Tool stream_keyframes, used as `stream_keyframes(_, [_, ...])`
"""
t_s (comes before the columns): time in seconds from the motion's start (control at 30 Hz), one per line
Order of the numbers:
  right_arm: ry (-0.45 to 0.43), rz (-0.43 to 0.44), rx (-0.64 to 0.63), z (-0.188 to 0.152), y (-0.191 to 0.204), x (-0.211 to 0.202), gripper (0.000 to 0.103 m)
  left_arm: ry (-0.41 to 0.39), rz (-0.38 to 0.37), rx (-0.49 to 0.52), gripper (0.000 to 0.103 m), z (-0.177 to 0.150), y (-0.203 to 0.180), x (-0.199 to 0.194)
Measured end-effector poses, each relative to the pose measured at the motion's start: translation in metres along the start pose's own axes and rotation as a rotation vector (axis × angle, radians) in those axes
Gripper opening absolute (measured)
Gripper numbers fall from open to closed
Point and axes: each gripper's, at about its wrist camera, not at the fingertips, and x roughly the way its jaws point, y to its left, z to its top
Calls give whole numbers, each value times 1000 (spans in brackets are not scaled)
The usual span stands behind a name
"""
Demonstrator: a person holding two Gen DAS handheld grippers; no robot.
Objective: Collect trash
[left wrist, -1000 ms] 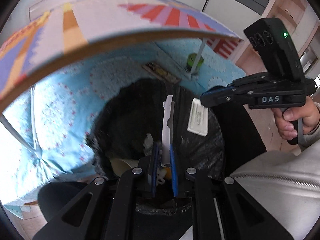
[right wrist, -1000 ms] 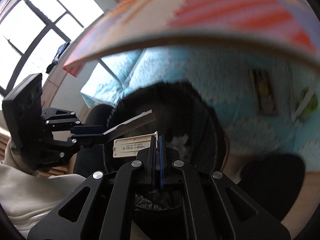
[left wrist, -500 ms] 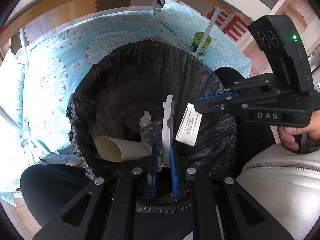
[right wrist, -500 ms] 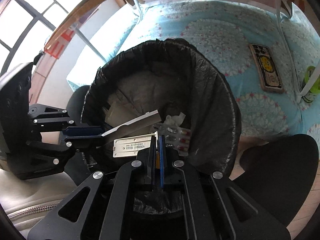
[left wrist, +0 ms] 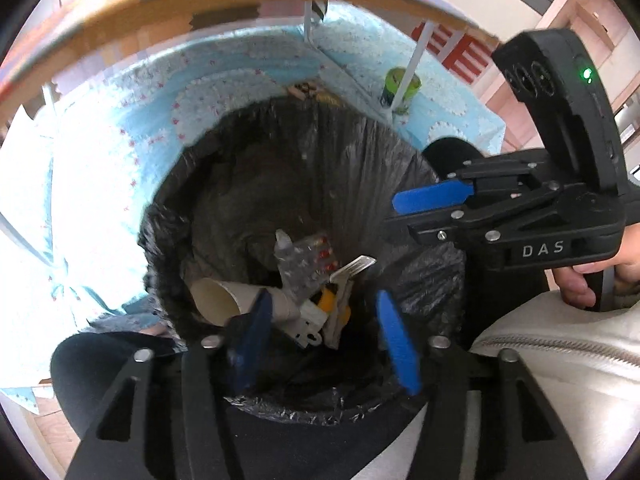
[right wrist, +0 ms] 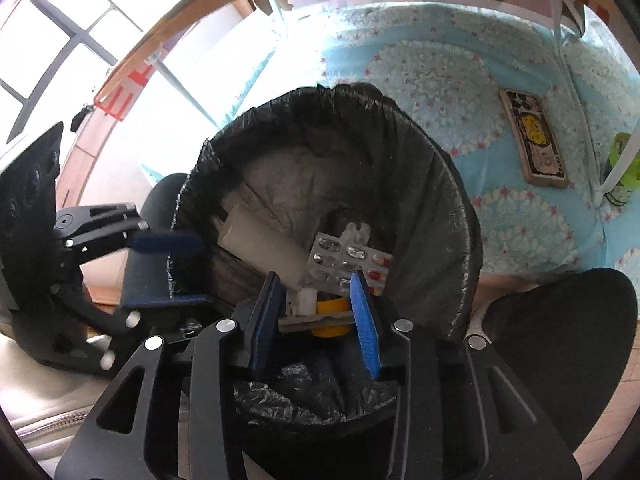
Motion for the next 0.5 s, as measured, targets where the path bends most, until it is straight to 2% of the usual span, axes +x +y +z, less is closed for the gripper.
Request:
stream_keyframes(0.17, [-19, -13, -14, -1, 5, -17, 37, -41, -20, 2, 54, 4, -2, -19])
stream_keyframes(0.2, [-22, -13, -19, -1, 7, -21, 40, -51, -25, 3, 54, 4, -3, -24])
stream_keyframes(0.3, [-34, -28, -57, -2, 17, -37, 55, -78, -40, -1, 63, 6, -5, -38])
stream_keyframes(0.37, [-53, -54, -91, -3, 25, -49, 59, -99, -35, -8, 66, 6, -6, -49])
stream_keyframes(0.4, [-57, -68, -112, -3, 30, -55, 65, -108, -34, -11, 68, 6, -6, -54])
stream_keyframes(0.47, [-66, -67, -139, -4, 38, -67, 74, -127, -33, -24, 75, 6, -6, -64])
stream_keyframes(0.5, [-68, -62, -145, -4, 41, -73, 75, -140, -31, -30, 81, 6, -7, -71])
